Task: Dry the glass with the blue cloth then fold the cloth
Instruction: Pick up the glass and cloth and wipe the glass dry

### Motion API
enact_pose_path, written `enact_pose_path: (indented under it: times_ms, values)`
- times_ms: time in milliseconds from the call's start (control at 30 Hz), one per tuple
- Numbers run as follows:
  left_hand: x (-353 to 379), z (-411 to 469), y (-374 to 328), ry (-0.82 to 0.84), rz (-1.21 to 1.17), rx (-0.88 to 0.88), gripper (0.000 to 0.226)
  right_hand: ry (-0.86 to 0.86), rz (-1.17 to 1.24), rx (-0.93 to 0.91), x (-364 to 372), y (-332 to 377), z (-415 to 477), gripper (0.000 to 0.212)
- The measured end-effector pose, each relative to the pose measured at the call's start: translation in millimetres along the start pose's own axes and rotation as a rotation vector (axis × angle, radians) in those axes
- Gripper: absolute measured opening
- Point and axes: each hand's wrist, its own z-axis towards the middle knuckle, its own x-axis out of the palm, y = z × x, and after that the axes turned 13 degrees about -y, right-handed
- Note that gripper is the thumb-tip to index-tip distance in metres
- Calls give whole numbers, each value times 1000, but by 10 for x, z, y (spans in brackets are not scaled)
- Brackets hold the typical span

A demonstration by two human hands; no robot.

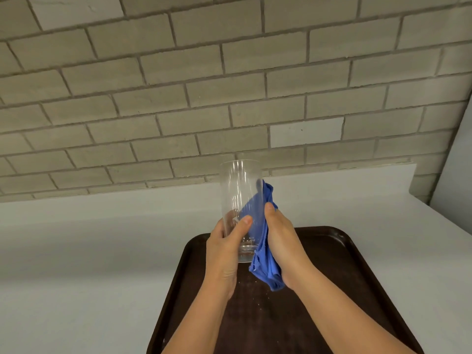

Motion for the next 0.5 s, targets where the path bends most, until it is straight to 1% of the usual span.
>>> enact_pose_path:
  times_ms: [133,200,267,300,333,400,433,500]
  values:
    - [9,-9,66,-31,-1,-23,61,10,-103,-7,-77,-28,2,32]
    - [12,-6,99,-32,3,-47,68,6,-189,-13,-120,-36,-14,38]
    - [2,4,128,-43,-21,-107,73,19,-353,-77,-160,-59,-36,48]
    - [-13,20,137,-45,-56,-160,71,28,-436,-125,-176,-71,-49,49]
    - [-33,38,142,-35,-104,-223,66,32,-501,-164,-194,-79,-57,47]
    - [-55,59,132,8,-196,-332,41,35,-558,-196,-251,-72,-39,43]
    - [-54,67,126,43,-222,-358,33,40,-542,-183,-290,-63,-8,43]
    - [-41,87,147,64,-243,-395,30,36,-383,-52,-403,-34,35,40]
